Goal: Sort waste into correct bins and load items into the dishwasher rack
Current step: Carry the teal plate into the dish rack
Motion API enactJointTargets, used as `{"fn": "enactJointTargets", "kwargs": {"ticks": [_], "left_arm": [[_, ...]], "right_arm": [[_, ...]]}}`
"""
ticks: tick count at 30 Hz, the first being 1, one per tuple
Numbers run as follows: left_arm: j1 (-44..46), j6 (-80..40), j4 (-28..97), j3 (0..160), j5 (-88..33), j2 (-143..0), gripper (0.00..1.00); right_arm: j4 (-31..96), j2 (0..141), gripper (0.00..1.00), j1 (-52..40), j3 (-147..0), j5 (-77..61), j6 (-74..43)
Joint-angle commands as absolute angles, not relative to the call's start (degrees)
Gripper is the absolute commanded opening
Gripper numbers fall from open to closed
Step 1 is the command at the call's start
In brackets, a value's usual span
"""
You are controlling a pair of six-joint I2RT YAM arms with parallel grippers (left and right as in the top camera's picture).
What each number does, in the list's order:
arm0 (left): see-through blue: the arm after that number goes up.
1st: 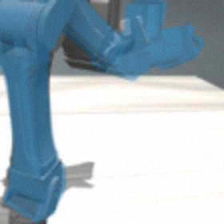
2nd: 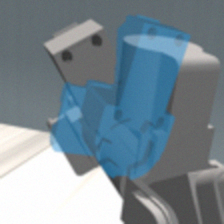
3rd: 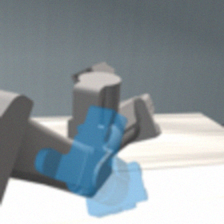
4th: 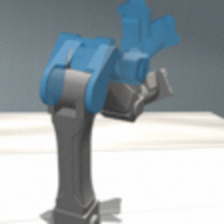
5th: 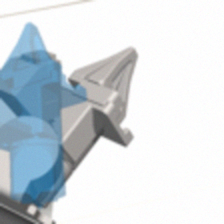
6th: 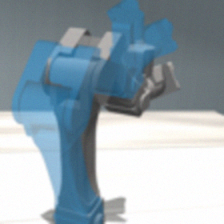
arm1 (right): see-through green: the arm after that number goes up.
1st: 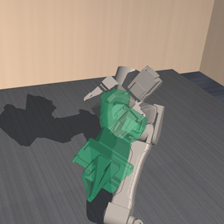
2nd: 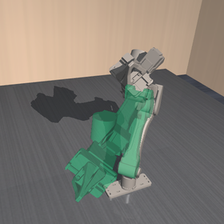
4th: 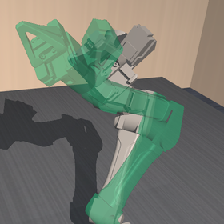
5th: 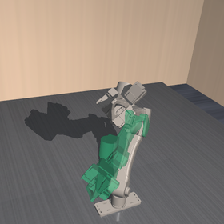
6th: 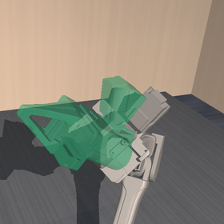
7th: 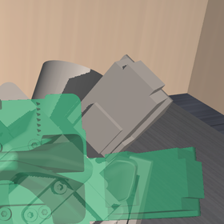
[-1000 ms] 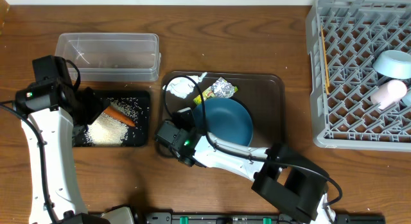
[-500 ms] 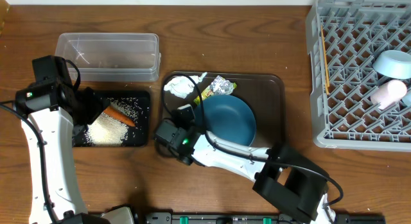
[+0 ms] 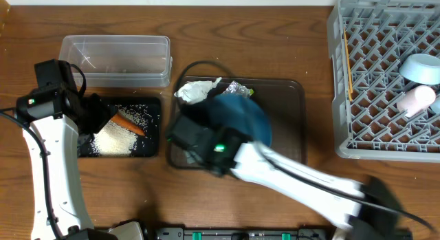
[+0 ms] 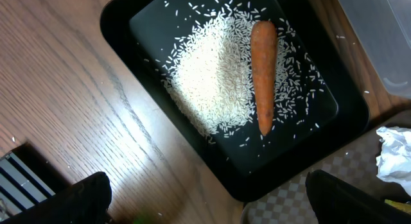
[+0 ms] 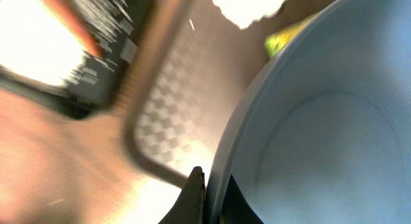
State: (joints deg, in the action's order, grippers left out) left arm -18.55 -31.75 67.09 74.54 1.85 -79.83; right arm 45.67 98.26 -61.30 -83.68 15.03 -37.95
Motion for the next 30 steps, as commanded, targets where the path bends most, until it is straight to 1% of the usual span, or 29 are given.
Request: {"fn": "enactJointTargets", "kwargs": {"ticks": [1,4,6,9,11,15,17,20,24,30], "left_arm": [[-18.7,-32.4,67.2,74.8,2.1,-79.8,1.00],[-18.7,-32.4,67.2,74.8,2.1,-79.8,1.00],[-18.7,-32.4,67.2,74.8,2.1,-79.8,1.00],[-18.7,-32.4,67.2,74.8,2.1,-79.8,1.00],[-18.7,-32.4,67.2,74.8,2.1,-79.8,1.00],[-18.7,-32.4,67.2,74.8,2.1,-79.8,1.00],[-18.7,-32.4,67.2,74.8,2.1,-79.8,1.00],[-18.7,-32.4,67.2,74.8,2.1,-79.8,1.00],[-18.7,-32.4,67.2,74.8,2.1,-79.8,1.00],[-18.7,-32.4,67.2,74.8,2.1,-79.8,1.00]], "right_arm": [[46.9,88.5,0.01,-58.1,-85.6,13.4,-32.2],[47.4,81.7,0.01,-53.0,-85.6,8.8,-27.2],[47.5,77.7,0.01,-47.5,-85.6,3.9,-24.5],[47.6,73.1,0.01,-36.8,-85.6,-7.0,-20.1],[47.6,71.2,0.01,-28.2,-85.6,-15.2,-17.2],[46.8,70.8,0.01,-11.4,-85.6,-28.6,-12.7],[45.7,71.8,0.01,-3.6,-85.6,-36.0,-8.2],[42.7,74.2,0.01,5.5,-85.6,-42.8,-6.7],[35.5,79.2,0.01,13.4,-85.6,-50.4,-6.1],[19.8,88.7,0.01,18.3,-85.6,-51.7,-6.1]]}}
